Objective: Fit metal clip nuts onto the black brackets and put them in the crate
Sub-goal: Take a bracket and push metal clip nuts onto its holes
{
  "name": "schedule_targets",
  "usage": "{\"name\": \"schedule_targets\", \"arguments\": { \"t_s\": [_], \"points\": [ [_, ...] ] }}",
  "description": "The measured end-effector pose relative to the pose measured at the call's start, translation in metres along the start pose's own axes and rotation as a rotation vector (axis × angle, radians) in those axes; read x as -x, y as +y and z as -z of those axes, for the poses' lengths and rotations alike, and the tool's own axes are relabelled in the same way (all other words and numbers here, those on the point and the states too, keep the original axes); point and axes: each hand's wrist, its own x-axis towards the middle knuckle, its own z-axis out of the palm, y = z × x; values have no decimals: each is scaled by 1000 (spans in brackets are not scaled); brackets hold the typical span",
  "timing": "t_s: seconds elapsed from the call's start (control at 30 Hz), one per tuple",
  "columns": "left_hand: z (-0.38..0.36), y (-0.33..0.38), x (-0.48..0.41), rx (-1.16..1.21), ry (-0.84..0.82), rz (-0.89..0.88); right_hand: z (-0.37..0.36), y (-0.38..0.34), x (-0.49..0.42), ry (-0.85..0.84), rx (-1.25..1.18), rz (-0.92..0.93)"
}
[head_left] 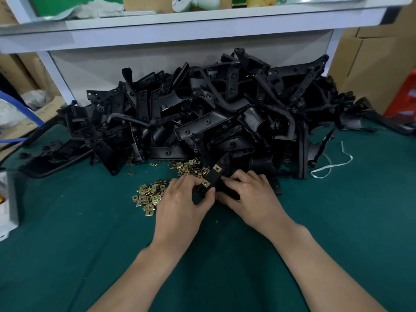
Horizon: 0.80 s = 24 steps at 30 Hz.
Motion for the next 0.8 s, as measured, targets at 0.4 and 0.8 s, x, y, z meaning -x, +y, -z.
{"name": "schedule_targets", "arguments": {
  "t_s": [0.4,0.8],
  "points": [
    [1,-4,0,-2,5,-37,0,-2,1,-12,29,-10],
    [19,-18,-13,604,-363,232,7,-6,6,-9,-125,56]
  ]
}}
